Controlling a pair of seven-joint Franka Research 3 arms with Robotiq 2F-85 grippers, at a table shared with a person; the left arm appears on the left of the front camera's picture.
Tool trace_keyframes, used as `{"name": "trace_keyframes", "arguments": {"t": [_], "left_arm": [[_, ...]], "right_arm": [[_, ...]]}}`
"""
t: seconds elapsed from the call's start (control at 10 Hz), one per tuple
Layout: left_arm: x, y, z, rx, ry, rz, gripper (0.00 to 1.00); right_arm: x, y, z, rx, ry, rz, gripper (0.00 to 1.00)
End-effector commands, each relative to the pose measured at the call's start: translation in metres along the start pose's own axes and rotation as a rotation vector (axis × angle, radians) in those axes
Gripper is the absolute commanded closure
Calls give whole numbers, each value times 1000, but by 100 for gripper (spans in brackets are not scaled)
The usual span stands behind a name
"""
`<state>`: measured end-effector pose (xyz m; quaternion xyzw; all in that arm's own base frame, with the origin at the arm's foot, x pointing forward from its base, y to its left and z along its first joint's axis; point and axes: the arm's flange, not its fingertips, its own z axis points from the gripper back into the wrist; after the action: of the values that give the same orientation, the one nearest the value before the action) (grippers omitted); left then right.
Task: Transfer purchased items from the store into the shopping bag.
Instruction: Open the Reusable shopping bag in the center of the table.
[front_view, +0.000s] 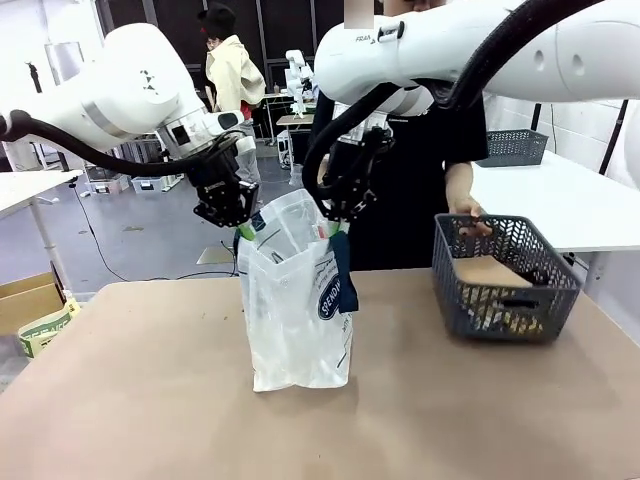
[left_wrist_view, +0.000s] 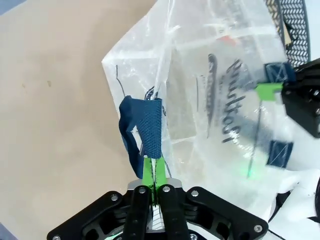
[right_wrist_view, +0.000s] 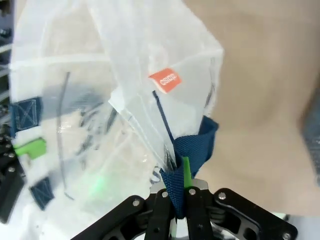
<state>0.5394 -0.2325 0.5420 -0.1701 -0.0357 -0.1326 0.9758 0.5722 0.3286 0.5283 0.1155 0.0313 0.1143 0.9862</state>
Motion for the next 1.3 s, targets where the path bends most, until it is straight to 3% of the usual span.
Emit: {"name": "trace_keyframes", "arguments": {"t": [0.0, 0.4, 0.7, 0.9, 1.2], "left_arm": [[-18, 17, 4, -5, -22, -49, 100], [-23, 43, 0, 95, -46, -197, 100], [-18, 50, -1, 163, -106, -202, 100], [-14, 36, -9, 151, -107, -243, 100], [-18, 11, -6, 46, -80, -358, 100]], "right_arm": [[-17, -22, -1, -63, -31, 17, 100], [-37, -54, 12, -181, -24, 14, 100], [-45, -77, 19, -211, -55, 106, 100], [-43, -79, 12, -175, -90, 254, 100], [-32, -68, 1, -140, -126, 335, 100]]}}
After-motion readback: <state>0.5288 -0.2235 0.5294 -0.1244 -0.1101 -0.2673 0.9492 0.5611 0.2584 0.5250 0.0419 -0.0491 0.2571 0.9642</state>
